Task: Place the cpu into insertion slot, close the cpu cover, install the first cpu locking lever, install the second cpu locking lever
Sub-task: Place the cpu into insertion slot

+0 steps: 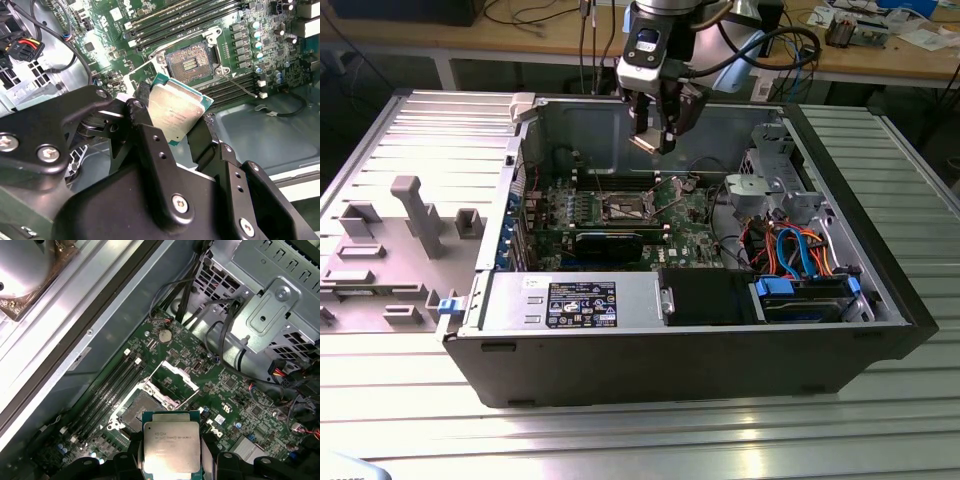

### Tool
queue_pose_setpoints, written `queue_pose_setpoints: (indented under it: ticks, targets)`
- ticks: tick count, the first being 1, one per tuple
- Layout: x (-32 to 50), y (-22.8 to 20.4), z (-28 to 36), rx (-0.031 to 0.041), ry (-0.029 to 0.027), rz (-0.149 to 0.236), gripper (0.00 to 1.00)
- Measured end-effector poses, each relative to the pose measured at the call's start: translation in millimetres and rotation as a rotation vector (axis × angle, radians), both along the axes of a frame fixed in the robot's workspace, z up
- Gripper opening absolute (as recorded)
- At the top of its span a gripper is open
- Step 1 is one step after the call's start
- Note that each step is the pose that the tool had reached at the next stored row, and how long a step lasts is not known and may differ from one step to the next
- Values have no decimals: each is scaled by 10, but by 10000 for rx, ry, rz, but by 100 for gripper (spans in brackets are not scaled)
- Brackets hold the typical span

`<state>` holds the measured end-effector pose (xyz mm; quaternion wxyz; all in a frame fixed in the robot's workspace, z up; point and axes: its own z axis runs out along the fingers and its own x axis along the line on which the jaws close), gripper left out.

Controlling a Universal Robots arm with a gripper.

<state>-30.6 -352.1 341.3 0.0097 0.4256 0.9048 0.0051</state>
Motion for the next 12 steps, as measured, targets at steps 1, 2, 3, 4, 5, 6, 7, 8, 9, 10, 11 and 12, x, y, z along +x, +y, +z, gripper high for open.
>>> queue_pose_setpoints:
  ticks: [1, 2, 3, 4, 5, 6, 7, 8, 9, 10, 11, 12]
  targets:
    - [0, 0, 0, 0, 0, -19, 55]
    - [0, 0, 0, 0, 0, -30, 55]
    - [0, 0, 0, 0, 0, -41, 55]
    - [0, 0, 0, 0, 0, -52, 55]
    - [0, 0, 0, 0, 0, -63, 55]
    - [0, 0, 0, 0, 0, -74, 55]
    - [0, 0, 0, 0, 0, -85, 55]
    - [0, 0, 0, 0, 0, -107, 55]
    - [0, 0, 0, -1, 0, -129, 55]
    - [0, 0, 0, 0, 0, -140, 55]
    - [0, 0, 0, 0, 0, -151, 55]
    - [0, 0, 0, 0, 0, -165, 55]
